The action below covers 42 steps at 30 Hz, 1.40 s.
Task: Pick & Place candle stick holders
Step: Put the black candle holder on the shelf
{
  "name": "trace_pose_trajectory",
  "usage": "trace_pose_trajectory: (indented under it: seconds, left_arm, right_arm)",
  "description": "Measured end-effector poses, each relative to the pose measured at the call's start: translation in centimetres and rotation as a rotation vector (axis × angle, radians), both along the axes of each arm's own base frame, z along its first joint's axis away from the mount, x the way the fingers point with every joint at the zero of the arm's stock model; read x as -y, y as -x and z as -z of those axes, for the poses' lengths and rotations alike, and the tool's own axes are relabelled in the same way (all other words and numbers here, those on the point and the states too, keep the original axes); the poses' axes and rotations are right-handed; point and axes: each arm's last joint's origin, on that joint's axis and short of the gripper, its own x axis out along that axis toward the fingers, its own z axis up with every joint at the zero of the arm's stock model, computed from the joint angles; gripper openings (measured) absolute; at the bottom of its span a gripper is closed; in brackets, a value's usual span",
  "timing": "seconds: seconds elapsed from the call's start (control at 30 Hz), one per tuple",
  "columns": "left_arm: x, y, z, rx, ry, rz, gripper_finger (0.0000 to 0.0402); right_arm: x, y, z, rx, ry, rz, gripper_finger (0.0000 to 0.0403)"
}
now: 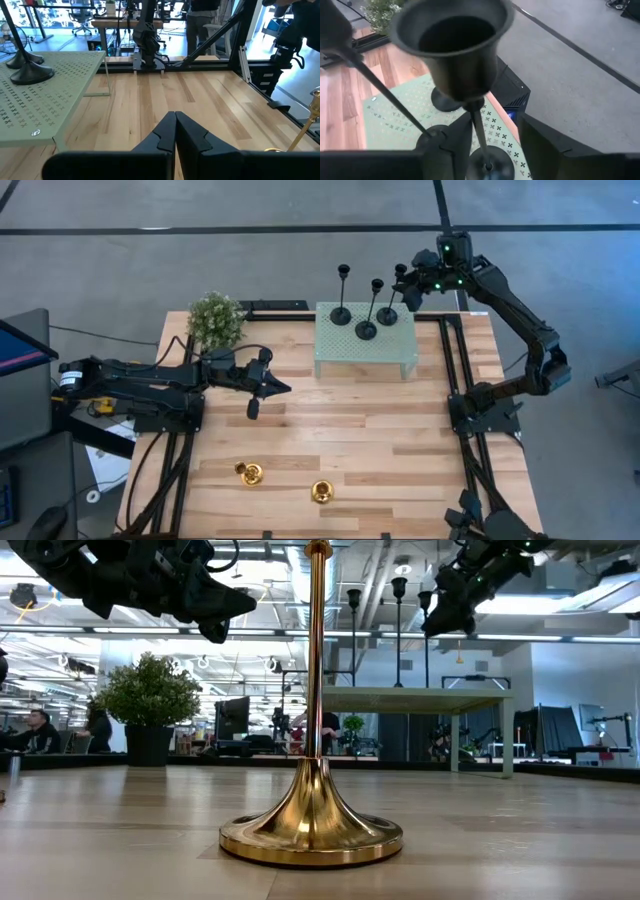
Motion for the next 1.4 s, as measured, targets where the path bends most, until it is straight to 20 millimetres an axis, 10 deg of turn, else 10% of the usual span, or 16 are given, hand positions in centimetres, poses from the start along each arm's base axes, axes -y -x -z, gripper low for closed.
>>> trace_pose_trajectory:
  seconds: [0.33,0.73,1.0,1.4]
  left_arm:
    - [0.0,0.0,0.0,0.000,0.000,0.000,0.0008]
    - [0.0,0.0,0.0,0.000,0.000,0.000,0.0008]
    - [0.0,0.0,0.0,0.000,0.000,0.000,0.0008]
    - [0.0,0.0,0.0,0.000,0.000,0.000,0.0008]
  right_arm:
    - [-2.6,1.9,-4.1,-0.161,-0.084,0.030,0.0178]
    - [-11.1,6.9,-6.5,-0.140,-0.016,0.041,0.0106]
    - [-15.3,9.0,-3.7,0.032,0.090,0.069,0.0084]
    - [-14.1,6.6,4.4,0.286,0.028,0.100,0.0079]
